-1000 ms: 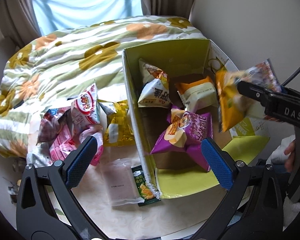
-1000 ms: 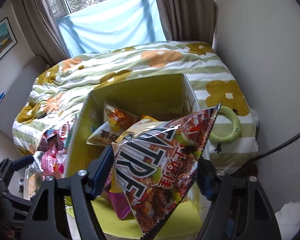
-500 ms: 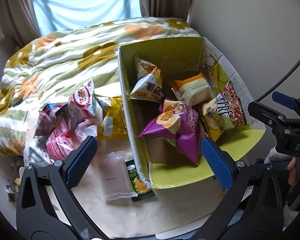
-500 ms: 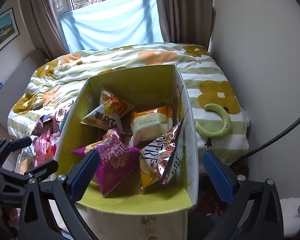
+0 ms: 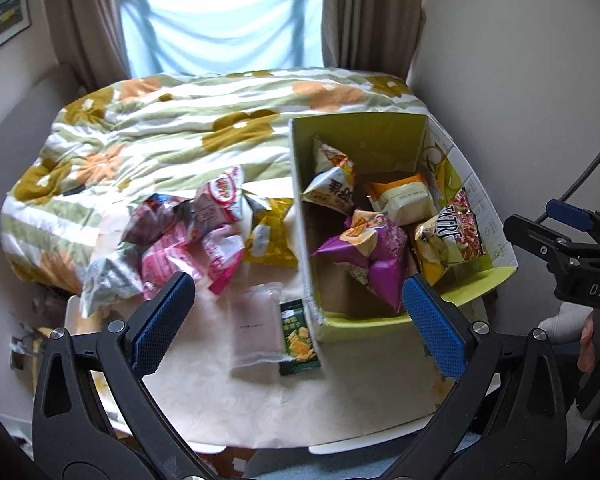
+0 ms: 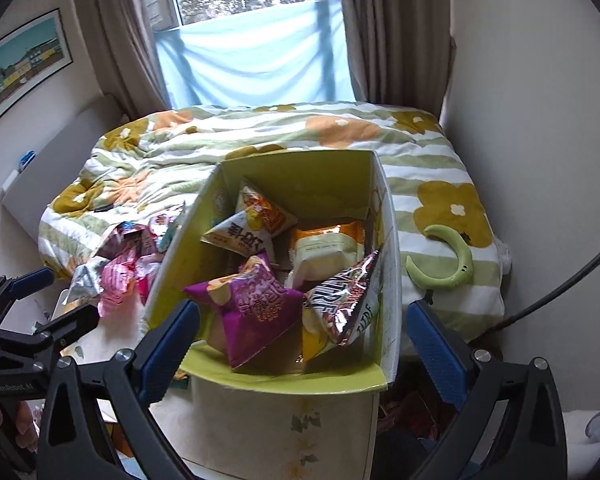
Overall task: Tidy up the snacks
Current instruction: 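Withdraw both tools from the box toward the remaining bags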
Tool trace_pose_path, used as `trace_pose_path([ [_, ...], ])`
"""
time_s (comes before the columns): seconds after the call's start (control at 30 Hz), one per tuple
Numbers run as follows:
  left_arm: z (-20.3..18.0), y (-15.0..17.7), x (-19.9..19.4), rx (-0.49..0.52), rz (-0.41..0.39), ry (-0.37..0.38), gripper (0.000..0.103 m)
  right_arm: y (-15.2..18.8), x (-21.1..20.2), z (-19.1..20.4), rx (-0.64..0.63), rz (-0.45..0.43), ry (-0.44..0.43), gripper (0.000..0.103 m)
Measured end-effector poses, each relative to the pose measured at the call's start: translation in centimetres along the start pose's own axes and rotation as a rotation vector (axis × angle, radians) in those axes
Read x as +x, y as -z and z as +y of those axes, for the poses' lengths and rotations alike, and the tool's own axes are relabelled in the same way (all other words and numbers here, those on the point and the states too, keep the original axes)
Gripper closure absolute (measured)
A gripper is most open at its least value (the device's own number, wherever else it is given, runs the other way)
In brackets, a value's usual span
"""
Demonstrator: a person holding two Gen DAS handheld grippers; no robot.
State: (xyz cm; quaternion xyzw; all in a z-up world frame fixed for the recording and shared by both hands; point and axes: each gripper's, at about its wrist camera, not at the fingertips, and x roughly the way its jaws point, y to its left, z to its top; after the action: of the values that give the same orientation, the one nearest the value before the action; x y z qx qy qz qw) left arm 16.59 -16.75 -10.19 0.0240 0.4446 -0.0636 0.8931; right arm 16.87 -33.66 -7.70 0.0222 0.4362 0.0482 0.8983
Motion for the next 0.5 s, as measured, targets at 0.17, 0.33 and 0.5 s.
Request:
trace_pose_path([
  [0.17, 2.7, 1.7, -2.1, -0.042, -0.014, -0.03, 0.0, 0.6, -1.6, 2.4, -0.022, -0.039, -0.035, 0.001],
  [0.33, 6.1, 3.7, -3.6, -0.062, -0.031, -0.041, 0.0, 1.3, -3.0, 5.8, -0.058, -0.072, -0.039, 0.001],
  [0.5, 10.0, 5.0, -4.6, -0.048, -0.033, -0.023, 0.0, 2.3, -3.1, 9.4, -0.033, -0.087, -0.052, 0.001],
])
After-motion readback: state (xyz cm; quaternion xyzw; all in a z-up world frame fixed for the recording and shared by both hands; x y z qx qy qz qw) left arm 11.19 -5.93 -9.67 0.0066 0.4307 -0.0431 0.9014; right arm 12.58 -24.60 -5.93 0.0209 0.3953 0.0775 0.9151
